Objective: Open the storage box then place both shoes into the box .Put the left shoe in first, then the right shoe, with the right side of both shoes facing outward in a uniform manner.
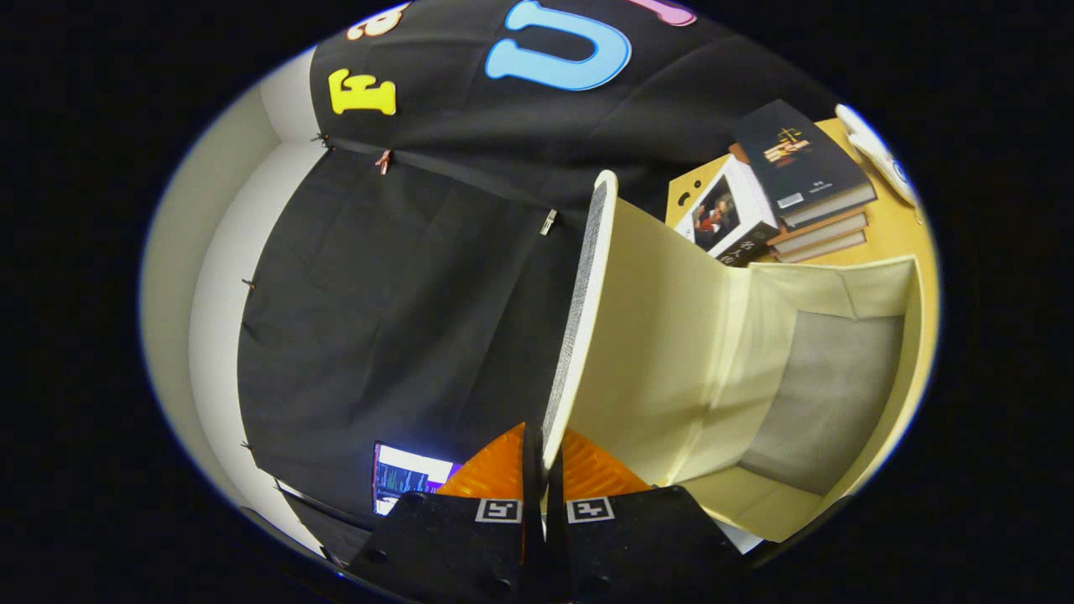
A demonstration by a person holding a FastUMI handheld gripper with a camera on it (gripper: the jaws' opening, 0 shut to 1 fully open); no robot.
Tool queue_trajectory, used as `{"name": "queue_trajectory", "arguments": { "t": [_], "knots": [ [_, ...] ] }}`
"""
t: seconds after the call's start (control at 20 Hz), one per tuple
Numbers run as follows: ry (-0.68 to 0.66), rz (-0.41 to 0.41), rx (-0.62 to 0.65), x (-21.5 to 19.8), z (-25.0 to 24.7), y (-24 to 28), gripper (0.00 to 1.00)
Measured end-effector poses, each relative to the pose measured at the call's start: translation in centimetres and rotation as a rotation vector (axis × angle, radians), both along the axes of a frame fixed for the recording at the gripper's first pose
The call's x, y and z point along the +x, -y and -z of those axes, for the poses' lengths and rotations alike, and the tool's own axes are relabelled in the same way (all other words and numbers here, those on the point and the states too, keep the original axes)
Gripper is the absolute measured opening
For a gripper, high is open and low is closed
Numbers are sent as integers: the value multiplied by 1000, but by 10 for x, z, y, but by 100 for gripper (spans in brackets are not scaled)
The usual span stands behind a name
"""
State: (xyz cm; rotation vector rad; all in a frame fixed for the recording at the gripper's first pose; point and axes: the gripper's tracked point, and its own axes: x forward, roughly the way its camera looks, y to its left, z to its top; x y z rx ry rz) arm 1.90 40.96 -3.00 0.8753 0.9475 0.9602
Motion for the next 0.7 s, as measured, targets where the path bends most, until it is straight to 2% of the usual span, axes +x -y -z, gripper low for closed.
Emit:
{"name": "queue_trajectory", "arguments": {
  "t": [0.15,0.35,0.7],
  "knots": [
    [25,-21,-55,1,10,-45,5],
    [17,-7,-113,9,33,-90,5],
    [-7,11,-145,15,47,-111,5]
  ]
}}
